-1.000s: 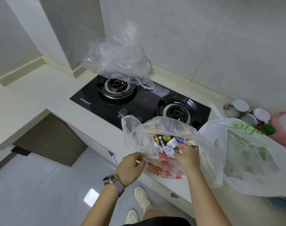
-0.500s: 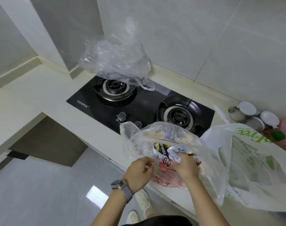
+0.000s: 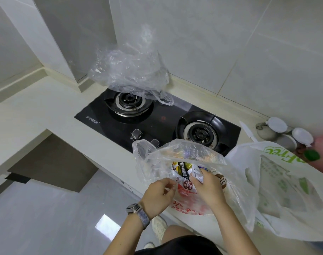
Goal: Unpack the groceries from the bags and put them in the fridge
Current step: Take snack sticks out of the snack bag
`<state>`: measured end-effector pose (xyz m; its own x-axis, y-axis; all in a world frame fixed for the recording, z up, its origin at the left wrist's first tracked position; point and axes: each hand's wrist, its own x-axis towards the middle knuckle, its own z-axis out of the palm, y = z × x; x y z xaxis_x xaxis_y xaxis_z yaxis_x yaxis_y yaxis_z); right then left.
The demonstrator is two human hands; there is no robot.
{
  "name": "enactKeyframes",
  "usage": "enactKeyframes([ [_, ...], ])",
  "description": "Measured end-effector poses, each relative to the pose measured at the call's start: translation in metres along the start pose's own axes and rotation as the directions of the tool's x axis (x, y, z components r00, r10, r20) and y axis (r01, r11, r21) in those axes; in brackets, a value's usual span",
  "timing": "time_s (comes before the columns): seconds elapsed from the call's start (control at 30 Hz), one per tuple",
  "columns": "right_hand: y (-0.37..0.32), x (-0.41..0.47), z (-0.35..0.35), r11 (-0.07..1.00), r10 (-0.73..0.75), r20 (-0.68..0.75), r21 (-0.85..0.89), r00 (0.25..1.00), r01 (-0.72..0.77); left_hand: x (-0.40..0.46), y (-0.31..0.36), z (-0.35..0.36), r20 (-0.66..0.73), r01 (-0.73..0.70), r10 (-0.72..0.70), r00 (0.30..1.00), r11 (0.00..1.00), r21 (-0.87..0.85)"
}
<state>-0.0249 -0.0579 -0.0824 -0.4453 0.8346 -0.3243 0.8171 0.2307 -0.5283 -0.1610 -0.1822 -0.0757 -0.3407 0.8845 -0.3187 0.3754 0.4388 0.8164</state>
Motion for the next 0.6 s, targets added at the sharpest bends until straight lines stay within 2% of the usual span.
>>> enactKeyframes([
  [0.13,-0.004,0.004,-0.004,0.995,-0.083,-0.03,0.059,0.996,0.085,0.007,0.0,-0.003,-0.012,0.002,-0.002,1.0,1.0,-0.011],
  [0.37,-0.01,0.013,-0.012,0.992,-0.108,-0.013,0.06,0.994,0.108,0.02,0.008,-0.006,-0.018,0.011,-0.013,1.0,0.998,-0.065],
  [0.5,-0.025,0.015,-0.014,0.971,-0.117,-0.031,0.205,0.993,0.121,0.025,0.017,-0.005,0.0,-0.037,0.038,0.999,0.987,-0.156],
  [0.6,-0.038,0.012,-0.018,0.91,-0.094,0.011,0.406,0.996,0.081,0.031,0.019,0.0,-0.019,-0.148,0.147,0.989,0.986,-0.073],
])
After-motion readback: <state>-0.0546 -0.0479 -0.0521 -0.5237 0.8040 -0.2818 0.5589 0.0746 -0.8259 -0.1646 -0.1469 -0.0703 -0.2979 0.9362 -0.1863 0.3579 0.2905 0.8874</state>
